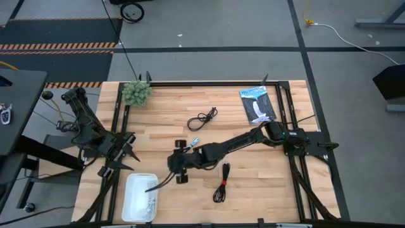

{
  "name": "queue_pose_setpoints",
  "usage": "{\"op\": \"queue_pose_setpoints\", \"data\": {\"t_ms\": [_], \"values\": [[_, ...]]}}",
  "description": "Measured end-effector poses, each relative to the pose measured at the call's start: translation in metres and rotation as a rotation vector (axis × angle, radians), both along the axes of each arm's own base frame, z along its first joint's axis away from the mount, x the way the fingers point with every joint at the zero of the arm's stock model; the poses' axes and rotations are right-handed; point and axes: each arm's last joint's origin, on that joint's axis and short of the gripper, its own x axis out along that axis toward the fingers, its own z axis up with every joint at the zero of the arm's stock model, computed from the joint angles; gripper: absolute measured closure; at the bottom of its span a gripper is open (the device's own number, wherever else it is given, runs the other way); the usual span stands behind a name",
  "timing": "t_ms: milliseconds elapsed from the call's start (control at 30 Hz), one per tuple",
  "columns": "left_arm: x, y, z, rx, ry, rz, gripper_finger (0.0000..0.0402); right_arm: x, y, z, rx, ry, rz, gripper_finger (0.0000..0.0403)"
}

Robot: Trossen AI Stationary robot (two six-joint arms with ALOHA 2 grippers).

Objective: Pick and place USB-C Cables
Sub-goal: Put the light blue charger cable into the white bin

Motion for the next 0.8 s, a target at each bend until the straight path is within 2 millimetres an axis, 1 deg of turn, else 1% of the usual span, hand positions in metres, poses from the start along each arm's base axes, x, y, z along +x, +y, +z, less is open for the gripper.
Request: {"op": "queue_pose_setpoints", "data": {"t_ms": [200,300,367,633,800], "values": [[0.0,0.0,-0.003,-0.014,0.034,-0.004,0.023,-0.008,-0.042,-0.04,0.044,0.171,-0.113,0.0217],[0.0,0.0,-0.004,-0.015,0.048,-0.004,0.023,-0.015,-0.056,-0.054,0.042,0.228,-0.146,0.0217],[0.0,0.0,-0.004,-0.011,0.05,-0.004,0.023,-0.021,-0.061,-0.058,0.035,0.247,-0.162,0.0217],[0.0,0.0,-0.007,-0.011,0.085,-0.005,0.023,-0.031,-0.076,-0.049,0.071,0.223,-0.163,0.0217],[0.001,-0.001,-0.011,-0.03,0.128,-0.006,0.023,-0.04,-0.082,-0.034,0.093,0.195,-0.173,0.0218]]}}
